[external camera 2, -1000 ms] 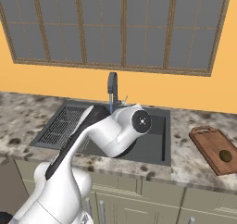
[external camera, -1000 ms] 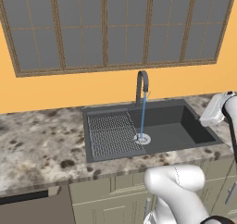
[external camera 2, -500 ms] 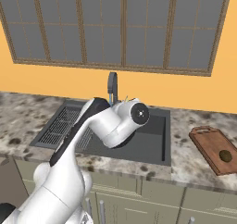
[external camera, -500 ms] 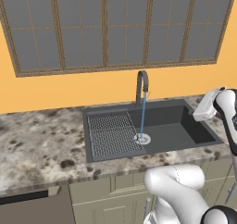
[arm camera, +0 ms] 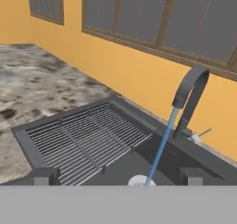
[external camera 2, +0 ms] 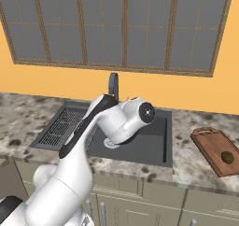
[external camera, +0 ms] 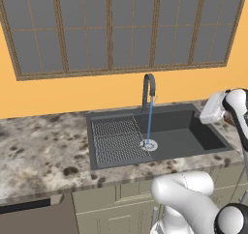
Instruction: Pick the kiwi from the sink and place it on the cutting board to airdry. Then turn off the sink faucet.
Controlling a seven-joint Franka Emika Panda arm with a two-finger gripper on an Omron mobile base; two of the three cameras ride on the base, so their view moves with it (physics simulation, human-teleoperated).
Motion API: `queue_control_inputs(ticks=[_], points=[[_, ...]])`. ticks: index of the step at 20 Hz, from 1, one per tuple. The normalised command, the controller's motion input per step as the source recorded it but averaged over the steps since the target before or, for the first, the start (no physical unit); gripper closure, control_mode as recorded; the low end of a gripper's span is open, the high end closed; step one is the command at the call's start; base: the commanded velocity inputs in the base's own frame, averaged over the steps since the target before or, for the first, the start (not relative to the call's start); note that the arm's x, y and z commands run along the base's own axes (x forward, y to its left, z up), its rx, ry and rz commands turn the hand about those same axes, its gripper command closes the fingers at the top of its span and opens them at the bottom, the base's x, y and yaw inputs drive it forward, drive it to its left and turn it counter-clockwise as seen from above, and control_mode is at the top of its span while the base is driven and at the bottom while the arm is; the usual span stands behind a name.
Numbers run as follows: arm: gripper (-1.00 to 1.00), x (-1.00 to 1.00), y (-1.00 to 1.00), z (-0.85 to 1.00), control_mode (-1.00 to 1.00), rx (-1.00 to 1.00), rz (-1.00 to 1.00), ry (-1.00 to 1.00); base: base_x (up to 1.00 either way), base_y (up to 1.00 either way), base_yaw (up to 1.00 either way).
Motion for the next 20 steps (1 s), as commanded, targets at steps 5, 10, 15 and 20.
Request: queue_control_inputs(ticks=[5,10,15,20], points=[[-1.0,0.17,0.09,0.0,-1.0,0.01,0.03,0.0,0.0,0.0,0.0],[-1.0,0.21,0.13,-0.13,-1.0,0.0,0.0,0.0,0.0,0.0,0.0],[-1.0,0.19,0.07,-0.25,-1.0,0.0,0.0,0.0,0.0,0.0,0.0],[-1.0,0.17,0.0,-0.09,-1.0,0.0,0.0,0.0,0.0,0.0,0.0]])
